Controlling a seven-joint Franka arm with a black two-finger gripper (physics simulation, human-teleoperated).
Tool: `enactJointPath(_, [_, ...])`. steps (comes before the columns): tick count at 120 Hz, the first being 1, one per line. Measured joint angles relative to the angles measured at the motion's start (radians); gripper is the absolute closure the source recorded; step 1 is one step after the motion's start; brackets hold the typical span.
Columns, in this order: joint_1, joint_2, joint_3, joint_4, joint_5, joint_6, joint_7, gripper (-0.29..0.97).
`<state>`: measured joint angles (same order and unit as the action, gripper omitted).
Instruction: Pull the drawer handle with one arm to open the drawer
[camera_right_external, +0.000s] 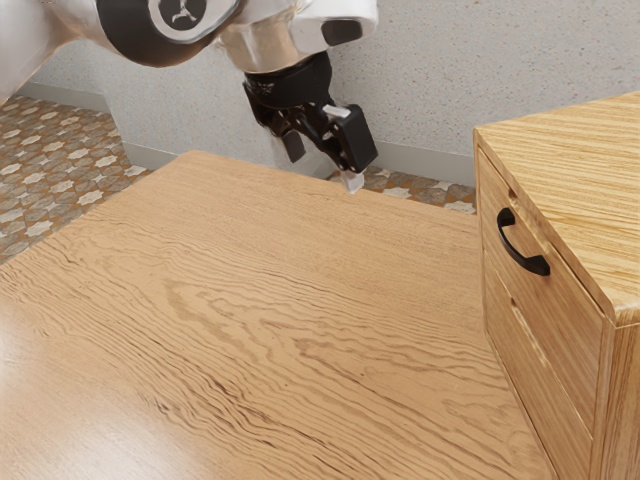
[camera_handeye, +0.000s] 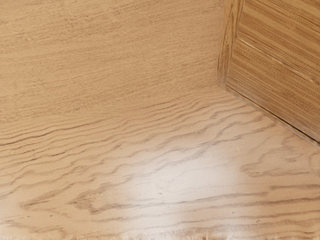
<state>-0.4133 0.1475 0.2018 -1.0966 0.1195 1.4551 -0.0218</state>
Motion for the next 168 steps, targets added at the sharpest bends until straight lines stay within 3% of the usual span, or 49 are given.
enactJointPath(27, [0.021,-0.040,-0.043,0.001,0.003,-0.053,-0.017,0.00])
enactJointPath(49, [0.025,-0.033,-0.087,-0.001,-0.154,-0.046,-0.112,0.00])
enactJointPath(67, [0.019,-0.030,-0.114,-0.003,-0.211,-0.015,-0.248,0.00])
enactJointPath(105, [0.017,-0.026,-0.132,-0.006,-0.257,0.023,-0.469,0.00])
enactJointPath(130, [0.070,-0.156,-0.248,-0.243,-0.281,0.160,-0.584,0.00])
enactJointPath(151, [0.046,-0.177,-0.278,-0.309,-0.312,0.289,-0.663,0.00])
enactJointPath(168, [0.049,-0.223,-0.278,-0.319,-0.284,0.325,-0.721,0.00])
